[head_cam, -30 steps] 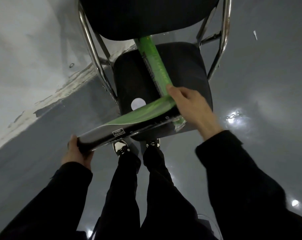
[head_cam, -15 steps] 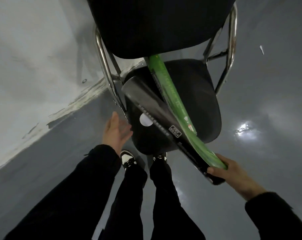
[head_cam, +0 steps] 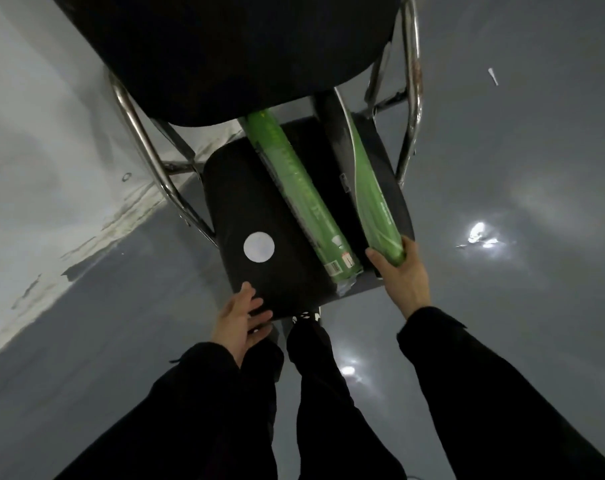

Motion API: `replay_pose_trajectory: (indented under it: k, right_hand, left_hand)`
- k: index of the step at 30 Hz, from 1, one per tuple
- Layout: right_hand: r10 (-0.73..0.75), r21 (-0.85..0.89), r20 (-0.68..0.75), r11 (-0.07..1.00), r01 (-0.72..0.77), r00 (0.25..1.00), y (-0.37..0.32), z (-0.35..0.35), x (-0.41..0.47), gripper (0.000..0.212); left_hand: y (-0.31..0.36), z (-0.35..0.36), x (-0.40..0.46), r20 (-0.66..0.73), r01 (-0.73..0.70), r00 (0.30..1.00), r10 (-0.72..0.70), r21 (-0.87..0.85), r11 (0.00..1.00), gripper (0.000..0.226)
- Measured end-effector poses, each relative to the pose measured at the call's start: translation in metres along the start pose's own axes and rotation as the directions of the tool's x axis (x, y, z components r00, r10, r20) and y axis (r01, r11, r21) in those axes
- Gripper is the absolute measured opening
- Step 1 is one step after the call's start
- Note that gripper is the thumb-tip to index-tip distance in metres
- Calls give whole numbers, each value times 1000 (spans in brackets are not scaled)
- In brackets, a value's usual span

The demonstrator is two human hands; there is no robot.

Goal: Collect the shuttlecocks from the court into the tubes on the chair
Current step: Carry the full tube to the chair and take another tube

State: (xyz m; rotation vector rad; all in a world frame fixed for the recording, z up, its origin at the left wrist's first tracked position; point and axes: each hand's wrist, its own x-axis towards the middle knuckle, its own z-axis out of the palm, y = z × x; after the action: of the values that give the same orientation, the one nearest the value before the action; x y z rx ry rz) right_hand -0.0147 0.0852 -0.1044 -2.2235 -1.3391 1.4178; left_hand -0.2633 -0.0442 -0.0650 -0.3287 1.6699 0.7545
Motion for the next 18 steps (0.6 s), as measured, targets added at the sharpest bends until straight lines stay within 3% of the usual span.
replay_pose_trajectory:
  k: [3, 9, 11, 13, 16, 18]
  right_hand:
    - [-36, -48, -29, 998, 35, 999, -1, 8, 17, 81]
    - [-28, -69, -56, 997, 24, 998, -1, 6, 17, 84]
    - [-162, -141, -180, 981, 137, 970, -8, 7, 5, 69]
    - [-410, -253, -247, 902, 350, 878, -18, 10, -10, 51]
    - [-572, -272, -22, 793, 546, 820, -26, 30, -28, 46]
    - [-491, -293, 173, 802, 521, 854, -25, 51, -30, 62]
  left_hand:
    - [-1, 1, 0, -38, 22, 999, -22, 12, 1000, 40]
    - [0, 13, -1, -36, 53, 998, -52, 32, 998, 44]
    - [3, 18, -2, -39, 49, 998, -47, 32, 998, 40]
    - [3, 22, -2, -33, 44, 999, -43, 39, 998, 29]
    - [3, 28, -1, -29, 49, 998, -48, 43, 998, 19]
    - [3, 29, -1, -40, 50, 998, -49, 27, 998, 25]
